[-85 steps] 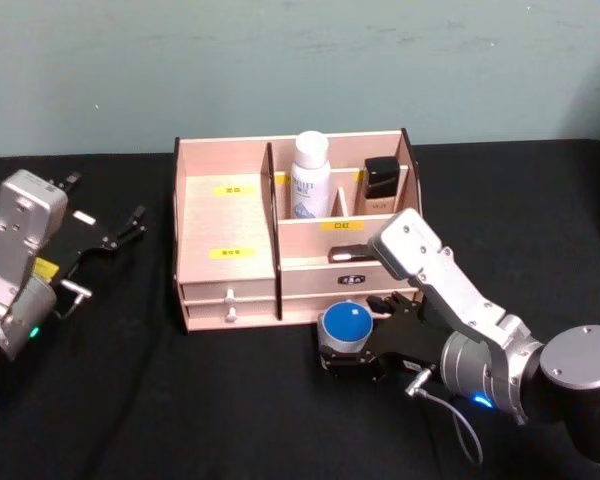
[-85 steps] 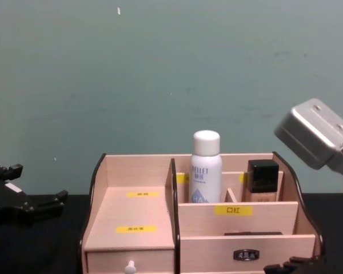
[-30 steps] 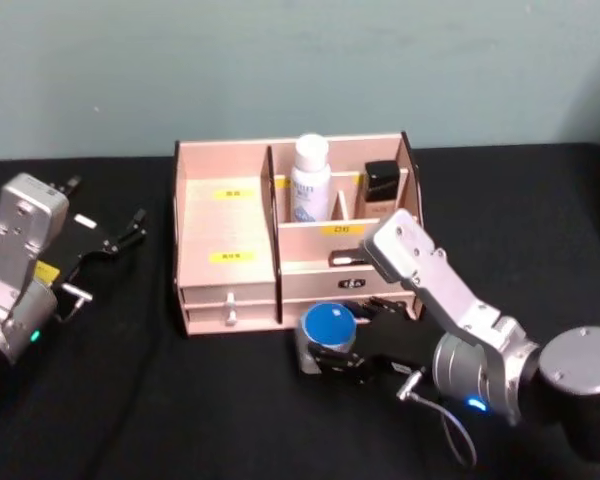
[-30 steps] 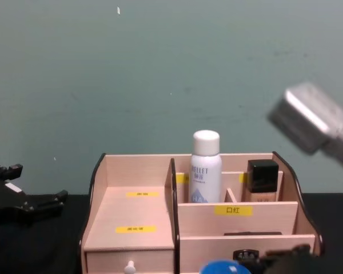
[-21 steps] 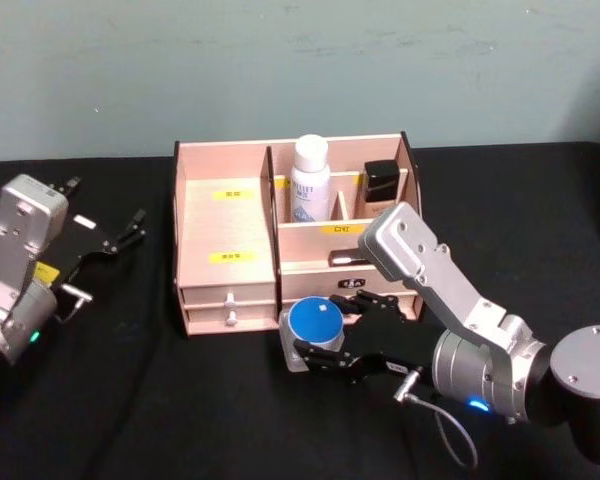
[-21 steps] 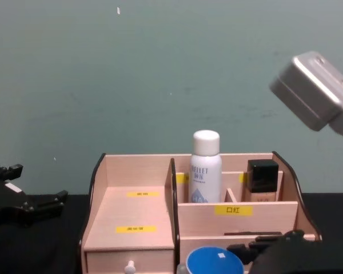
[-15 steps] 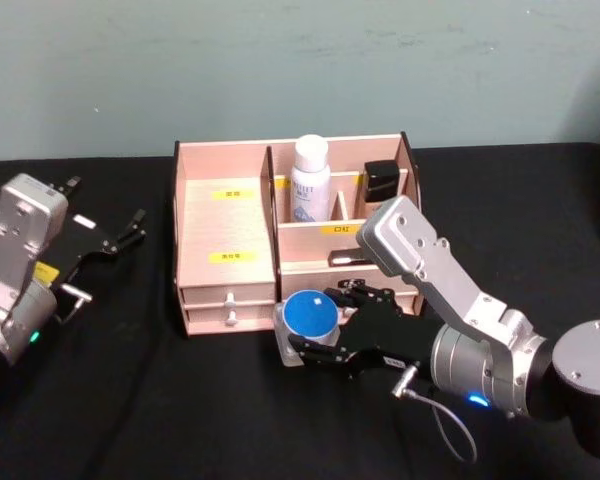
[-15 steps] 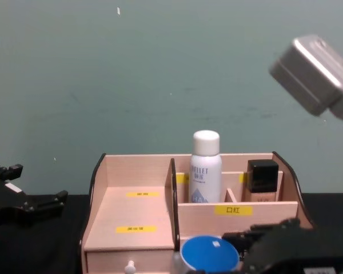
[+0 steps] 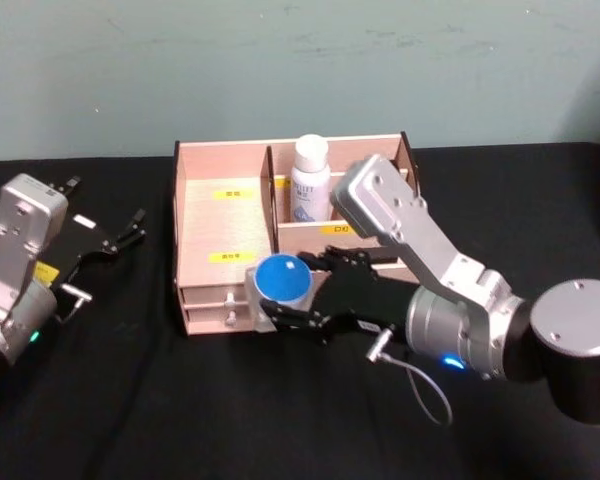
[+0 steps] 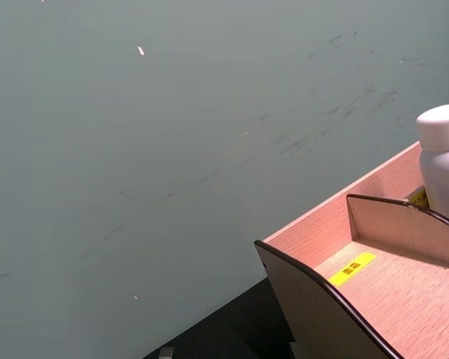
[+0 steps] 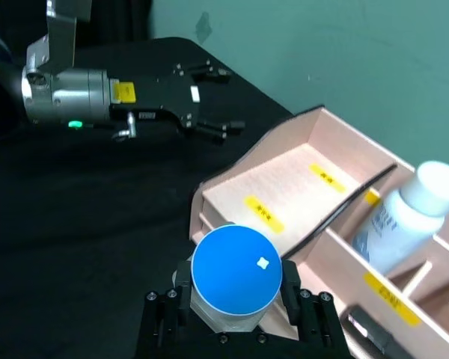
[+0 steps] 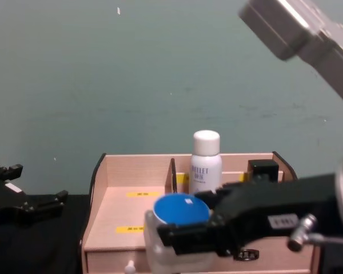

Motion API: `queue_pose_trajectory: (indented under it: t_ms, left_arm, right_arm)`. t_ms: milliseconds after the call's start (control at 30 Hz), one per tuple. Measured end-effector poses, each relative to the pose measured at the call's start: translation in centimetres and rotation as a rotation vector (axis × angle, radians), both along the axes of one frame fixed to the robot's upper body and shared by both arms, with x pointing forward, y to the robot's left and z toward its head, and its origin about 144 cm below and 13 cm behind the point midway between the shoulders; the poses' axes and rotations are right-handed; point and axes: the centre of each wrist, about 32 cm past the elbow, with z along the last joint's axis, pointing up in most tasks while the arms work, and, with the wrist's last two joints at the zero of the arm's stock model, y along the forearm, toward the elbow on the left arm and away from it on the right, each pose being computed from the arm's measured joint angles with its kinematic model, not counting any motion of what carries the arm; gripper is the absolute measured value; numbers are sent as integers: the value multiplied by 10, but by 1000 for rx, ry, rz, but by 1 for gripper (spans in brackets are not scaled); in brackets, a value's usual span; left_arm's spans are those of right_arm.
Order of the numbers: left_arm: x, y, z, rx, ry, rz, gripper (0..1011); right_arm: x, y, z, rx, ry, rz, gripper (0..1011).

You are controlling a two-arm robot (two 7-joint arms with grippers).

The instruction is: Pick up the facial cleanser and watermelon frost from the table and place them into the tiered storage box.

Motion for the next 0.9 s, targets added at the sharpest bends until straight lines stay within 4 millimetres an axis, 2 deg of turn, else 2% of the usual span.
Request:
queue_pose_trajectory:
  t_ms: [533,900]
  left_arm:
    - [0,0,0,0,0,0,1001]
    - [0,0,0,0,0,0,1001]
  right_arm:
    - [36,35,7,13,-23,-1,724]
    - [54,51,4,9,-18,-32,724]
